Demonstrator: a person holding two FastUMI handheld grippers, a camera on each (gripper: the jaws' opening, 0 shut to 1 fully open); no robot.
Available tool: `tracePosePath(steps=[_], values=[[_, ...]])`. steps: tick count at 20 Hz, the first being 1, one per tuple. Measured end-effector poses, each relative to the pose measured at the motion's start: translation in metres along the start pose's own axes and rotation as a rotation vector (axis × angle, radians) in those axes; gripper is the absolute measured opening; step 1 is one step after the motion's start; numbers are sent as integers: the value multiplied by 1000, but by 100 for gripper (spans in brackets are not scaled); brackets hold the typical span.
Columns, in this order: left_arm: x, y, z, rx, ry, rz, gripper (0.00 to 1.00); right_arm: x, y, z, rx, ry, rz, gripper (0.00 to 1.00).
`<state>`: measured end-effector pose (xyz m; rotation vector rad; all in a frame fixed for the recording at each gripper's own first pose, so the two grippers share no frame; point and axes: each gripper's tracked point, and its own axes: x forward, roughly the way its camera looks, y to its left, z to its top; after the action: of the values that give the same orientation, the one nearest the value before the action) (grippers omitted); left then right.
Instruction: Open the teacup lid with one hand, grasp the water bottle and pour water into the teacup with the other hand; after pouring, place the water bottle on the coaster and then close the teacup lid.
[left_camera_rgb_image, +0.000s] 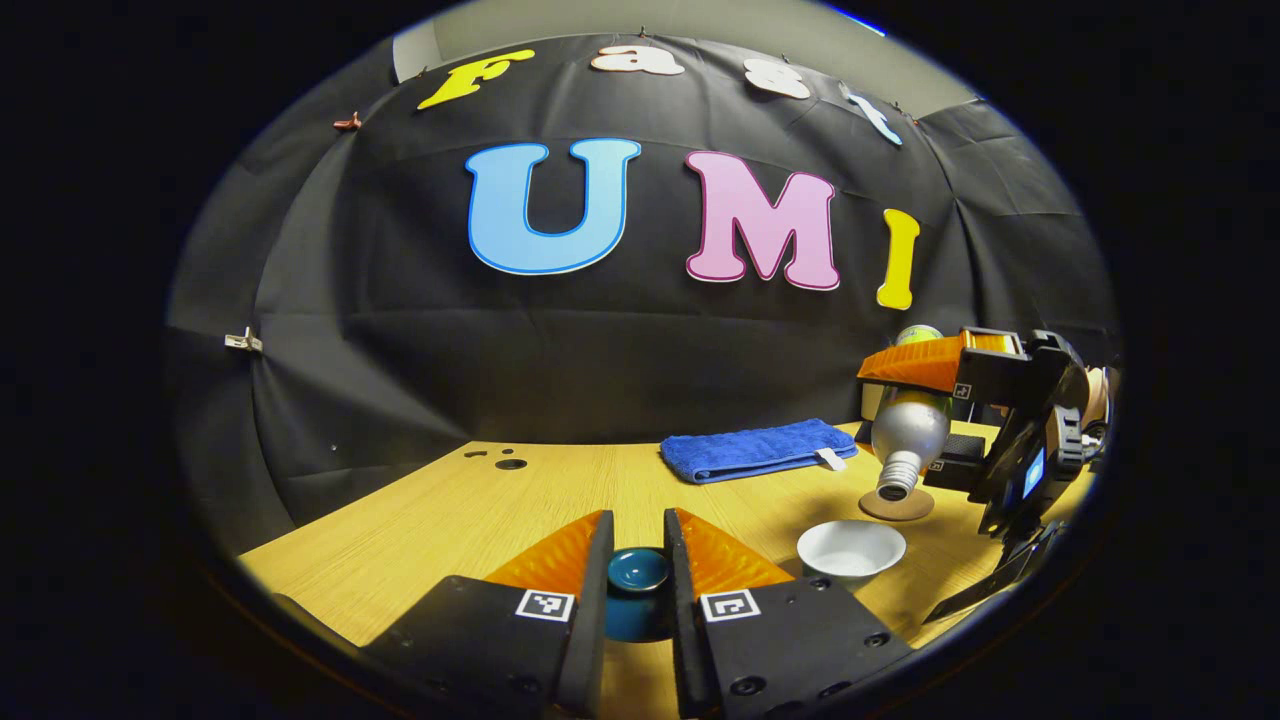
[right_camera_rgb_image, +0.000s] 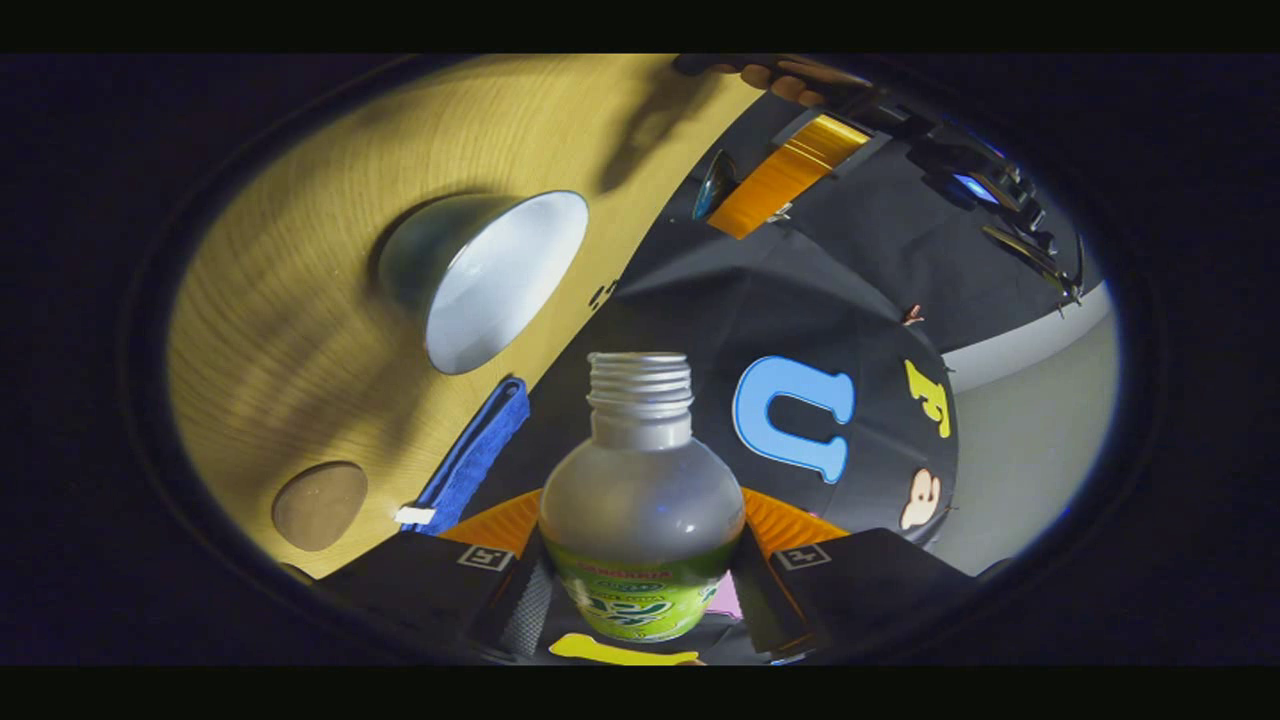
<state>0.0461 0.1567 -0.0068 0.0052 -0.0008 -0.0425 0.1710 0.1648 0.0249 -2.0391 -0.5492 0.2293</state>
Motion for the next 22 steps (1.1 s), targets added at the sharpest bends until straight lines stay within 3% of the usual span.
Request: tracePosePath(steps=[6,10,16,22], values=[[0,0,0,0,0,0,34,-4,-12,-4,43,25,-44,79],[-1,1,0,0,-1,5,34,-11,-24,-31,201,131,-96,79],[-1,4,-1,1,0,22,32,-44,-14,-97,735,381,-125,79],[-1,6,-1,1,0,39,32,-59,25,-113,1352,468,-86,79]])
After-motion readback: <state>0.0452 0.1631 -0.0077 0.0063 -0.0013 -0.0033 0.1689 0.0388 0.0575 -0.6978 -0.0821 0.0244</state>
